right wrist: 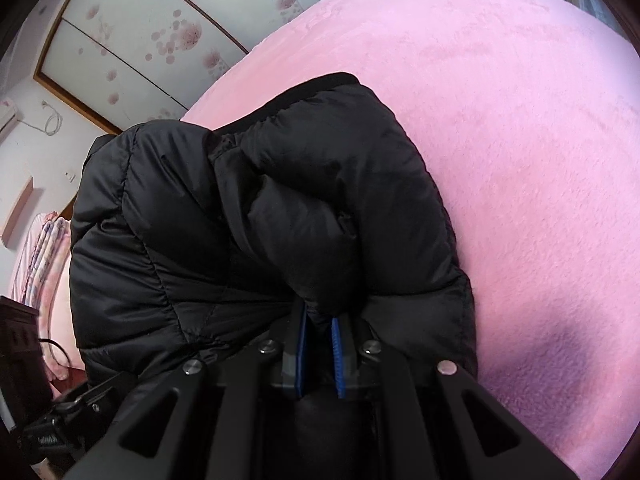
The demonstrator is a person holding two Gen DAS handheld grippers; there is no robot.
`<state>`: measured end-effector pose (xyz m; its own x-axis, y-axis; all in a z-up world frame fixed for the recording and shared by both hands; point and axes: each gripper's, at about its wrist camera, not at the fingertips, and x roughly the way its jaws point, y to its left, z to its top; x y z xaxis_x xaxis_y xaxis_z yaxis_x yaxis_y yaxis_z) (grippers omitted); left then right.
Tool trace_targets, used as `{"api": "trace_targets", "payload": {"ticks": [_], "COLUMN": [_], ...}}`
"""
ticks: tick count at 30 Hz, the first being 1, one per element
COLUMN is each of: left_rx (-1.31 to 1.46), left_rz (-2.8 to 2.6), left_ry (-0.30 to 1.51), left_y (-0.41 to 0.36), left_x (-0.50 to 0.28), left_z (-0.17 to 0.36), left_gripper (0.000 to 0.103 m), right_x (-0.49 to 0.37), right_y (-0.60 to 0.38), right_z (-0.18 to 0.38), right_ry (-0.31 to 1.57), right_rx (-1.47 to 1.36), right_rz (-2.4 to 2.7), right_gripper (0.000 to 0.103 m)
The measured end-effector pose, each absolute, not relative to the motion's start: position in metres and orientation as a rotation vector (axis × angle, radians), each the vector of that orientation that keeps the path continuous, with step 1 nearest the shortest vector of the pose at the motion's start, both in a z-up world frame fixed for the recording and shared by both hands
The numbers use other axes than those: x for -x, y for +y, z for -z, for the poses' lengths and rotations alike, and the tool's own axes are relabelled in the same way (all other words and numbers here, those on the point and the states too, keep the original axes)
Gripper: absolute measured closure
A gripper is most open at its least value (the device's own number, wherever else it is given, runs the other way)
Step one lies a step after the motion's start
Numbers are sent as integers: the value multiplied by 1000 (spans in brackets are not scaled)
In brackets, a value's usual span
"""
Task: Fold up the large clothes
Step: 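Lower the black jacket bundle onto the bed with the right gripper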
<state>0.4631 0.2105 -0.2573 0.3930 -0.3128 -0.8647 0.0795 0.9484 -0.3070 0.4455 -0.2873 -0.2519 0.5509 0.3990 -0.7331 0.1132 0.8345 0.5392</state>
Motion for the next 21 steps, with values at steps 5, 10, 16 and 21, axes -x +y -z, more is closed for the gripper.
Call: {"api": "trace_targets", "payload": {"ticks": [5,10,16,21], "left_rx": [208,208,272,321], "left_rz": [239,207,201,180], "left_ry": [1126,1126,1150,1106], "left_y": [222,231,248,271], "left_x": [-467,-463,-461,-455], "left_z": [254,243,223,207], "left_gripper": [0,0,0,0], "right_x": [-447,-446,-443,-433], "right_y": [-282,-274,-266,-255], "right_z": [243,215,177,143], "right_ry": [1010,1030,1055,1020], "right_rx": [-512,-417,-315,-236], "right_rz": [-173,-176,-183,-246], "right_gripper": [95,90,70,19]}}
